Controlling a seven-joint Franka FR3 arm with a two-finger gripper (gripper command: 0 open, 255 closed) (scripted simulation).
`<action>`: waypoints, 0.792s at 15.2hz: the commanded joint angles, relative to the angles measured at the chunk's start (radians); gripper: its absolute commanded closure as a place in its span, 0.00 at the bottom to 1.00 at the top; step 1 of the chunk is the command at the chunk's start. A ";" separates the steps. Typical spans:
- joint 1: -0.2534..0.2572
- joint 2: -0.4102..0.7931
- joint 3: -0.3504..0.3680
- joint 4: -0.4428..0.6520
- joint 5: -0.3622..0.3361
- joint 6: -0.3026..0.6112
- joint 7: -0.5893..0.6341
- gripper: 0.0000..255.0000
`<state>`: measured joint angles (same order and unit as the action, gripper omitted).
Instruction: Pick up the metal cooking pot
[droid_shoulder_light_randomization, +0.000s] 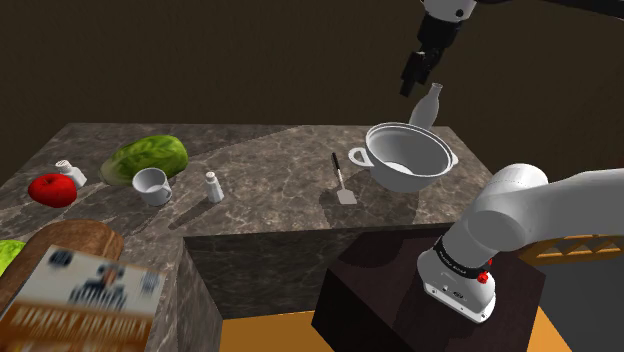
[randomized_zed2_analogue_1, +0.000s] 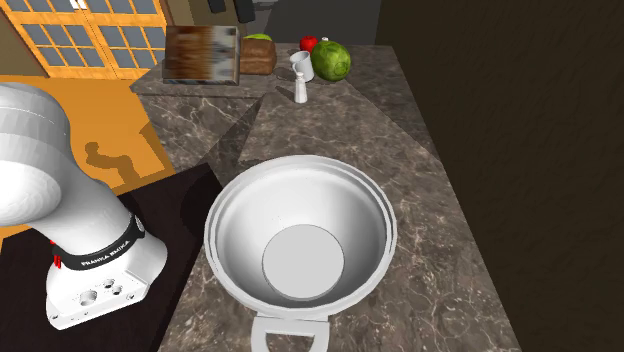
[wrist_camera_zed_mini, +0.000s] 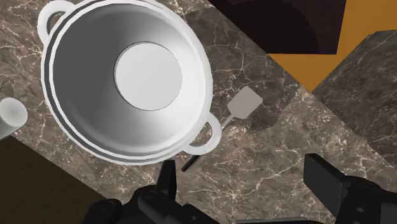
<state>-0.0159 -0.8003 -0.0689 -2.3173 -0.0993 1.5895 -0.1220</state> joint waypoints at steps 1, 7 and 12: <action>0.000 0.000 0.000 0.000 0.000 0.000 0.000 0.00; -0.011 -0.017 0.010 -0.211 -0.039 0.173 0.026 0.00; -0.026 0.008 0.015 -0.362 -0.078 0.331 0.053 0.00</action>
<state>-0.0378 -0.7895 -0.0548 -2.6442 -0.1678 1.8899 -0.0741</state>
